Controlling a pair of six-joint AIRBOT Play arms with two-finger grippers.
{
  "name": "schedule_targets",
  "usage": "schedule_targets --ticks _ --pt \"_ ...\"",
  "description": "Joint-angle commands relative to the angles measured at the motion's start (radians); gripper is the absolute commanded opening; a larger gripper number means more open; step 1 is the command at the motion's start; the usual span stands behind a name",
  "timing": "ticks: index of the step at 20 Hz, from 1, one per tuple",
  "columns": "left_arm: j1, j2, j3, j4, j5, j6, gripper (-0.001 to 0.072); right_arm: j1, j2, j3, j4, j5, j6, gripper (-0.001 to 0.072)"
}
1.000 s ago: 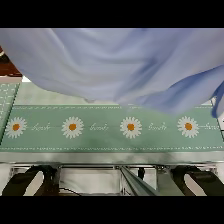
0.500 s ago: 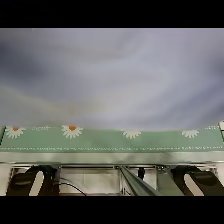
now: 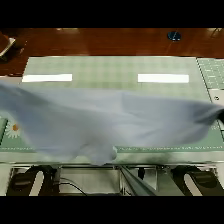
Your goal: Fold the shirts.
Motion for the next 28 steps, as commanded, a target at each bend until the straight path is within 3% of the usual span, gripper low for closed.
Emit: schedule_targets --ticks 1,6,9,13,14,15,16,20,23,28 --pt "-0.001 -0.119 -0.234 -0.117 0.027 0.074 0.0030 -0.001 -0.035 -0.312 0.046 -0.209 -0.015 0.0019" --pt "-0.002 -0.466 -0.273 -0.293 0.369 0.238 0.0030 -0.001 -0.415 -0.292 0.057 -0.538 -0.040 0.0018" --pt "-0.003 -0.665 -0.235 -0.380 0.488 0.278 0.0030 -0.001 -0.717 -0.110 0.077 -0.561 -0.069 0.0018" --pt "-0.053 -0.860 -0.154 -0.437 0.497 0.332 0.0032 -0.010 -1.023 0.157 0.127 -0.556 -0.064 0.0019" --pt "-0.069 -0.889 -0.137 -0.437 0.497 0.332 0.0072 -0.029 -1.076 0.213 0.189 -0.553 -0.059 0.0038" --pt "-0.084 -0.913 -0.120 -0.437 0.491 0.332 0.0295 -0.055 -1.112 0.254 0.259 -0.552 -0.053 0.0184" --pt "-0.093 -0.930 -0.102 -0.434 0.456 0.330 0.0506 -0.091 -1.138 0.291 0.327 -0.550 -0.054 0.0422" --pt "-0.002 -0.933 -0.020 -0.258 0.096 0.348 0.0509 -0.272 -1.116 0.362 0.358 -0.403 -0.107 0.0415" --pt "0.120 -0.871 -0.086 -0.142 -0.122 0.320 0.0509 -0.411 -1.037 0.303 0.177 -0.240 -0.155 0.0412" --pt "0.160 -0.587 -0.492 -0.164 -0.144 0.342 0.0508 -0.554 -0.811 -0.211 0.220 -0.351 -0.197 0.0407"
